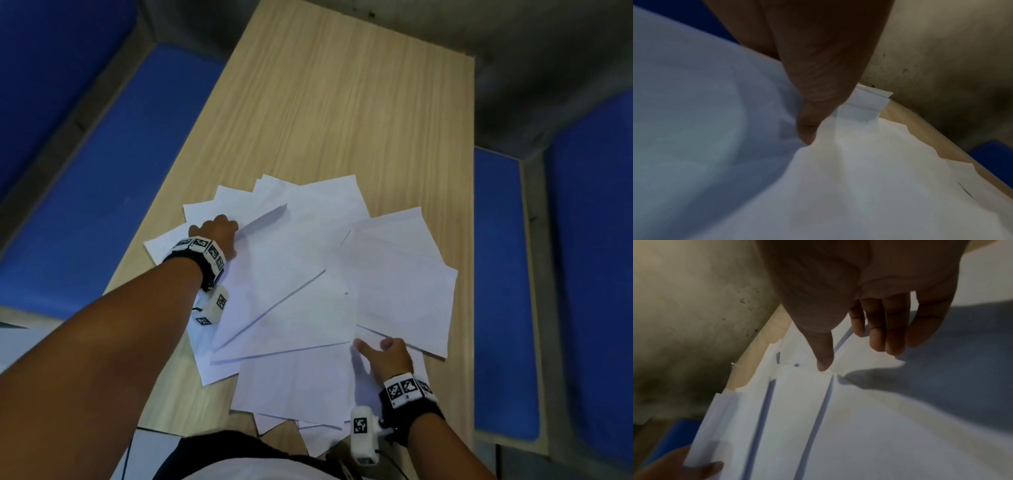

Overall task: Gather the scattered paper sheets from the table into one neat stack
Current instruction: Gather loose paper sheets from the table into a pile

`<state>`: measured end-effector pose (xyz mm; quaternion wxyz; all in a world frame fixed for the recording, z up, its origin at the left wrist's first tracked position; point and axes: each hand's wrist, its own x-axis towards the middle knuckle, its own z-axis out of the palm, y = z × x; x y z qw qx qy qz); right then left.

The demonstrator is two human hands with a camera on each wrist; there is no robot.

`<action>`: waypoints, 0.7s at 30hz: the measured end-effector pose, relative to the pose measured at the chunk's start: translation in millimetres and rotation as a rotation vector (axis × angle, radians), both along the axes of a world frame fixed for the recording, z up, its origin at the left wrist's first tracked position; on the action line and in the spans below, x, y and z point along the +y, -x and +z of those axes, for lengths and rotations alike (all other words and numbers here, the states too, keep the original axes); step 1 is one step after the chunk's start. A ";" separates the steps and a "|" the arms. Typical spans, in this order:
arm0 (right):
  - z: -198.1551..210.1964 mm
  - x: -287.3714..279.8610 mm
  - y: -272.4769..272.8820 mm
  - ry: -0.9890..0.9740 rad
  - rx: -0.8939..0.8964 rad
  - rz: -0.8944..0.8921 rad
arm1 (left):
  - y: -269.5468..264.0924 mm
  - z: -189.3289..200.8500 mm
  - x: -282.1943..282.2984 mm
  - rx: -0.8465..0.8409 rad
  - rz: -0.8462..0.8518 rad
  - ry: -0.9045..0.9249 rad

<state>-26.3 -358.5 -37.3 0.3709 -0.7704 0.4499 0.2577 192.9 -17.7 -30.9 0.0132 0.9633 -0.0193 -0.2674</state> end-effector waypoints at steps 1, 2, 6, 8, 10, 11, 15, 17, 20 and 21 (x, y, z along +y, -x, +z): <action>-1.8 6.0 -0.7 -0.022 -0.013 -0.002 | 1.3 -1.1 -1.1 0.006 0.004 0.020; -4.1 11.9 -1.0 -0.041 -0.026 -0.002 | 3.3 -0.4 -2.4 0.030 0.022 0.069; -9.4 28.6 -4.4 -0.127 -0.077 0.020 | 16.5 6.2 -4.5 0.163 0.072 0.314; -8.9 33.5 -6.7 -0.157 -0.108 0.030 | 28.0 6.2 -3.6 0.235 0.042 0.348; -8.6 36.0 -9.8 -0.154 -0.142 0.052 | 44.1 7.5 -2.8 0.330 0.036 0.448; -6.1 37.0 -10.9 -0.150 -0.163 0.067 | 52.7 6.1 -2.4 0.374 0.040 0.504; -2.5 33.7 -12.1 -0.180 -0.257 0.050 | 90.1 1.4 -3.1 0.430 0.090 0.632; 0.7 32.4 -11.0 -0.201 -0.323 0.000 | 105.7 -4.3 -0.2 0.435 0.149 0.648; 9.0 28.6 -8.5 -0.266 -0.358 -0.128 | 122.4 -4.7 9.3 0.403 0.325 0.730; 11.9 26.7 -6.0 -0.321 -0.359 -0.172 | 127.2 -4.5 11.5 0.382 0.419 0.783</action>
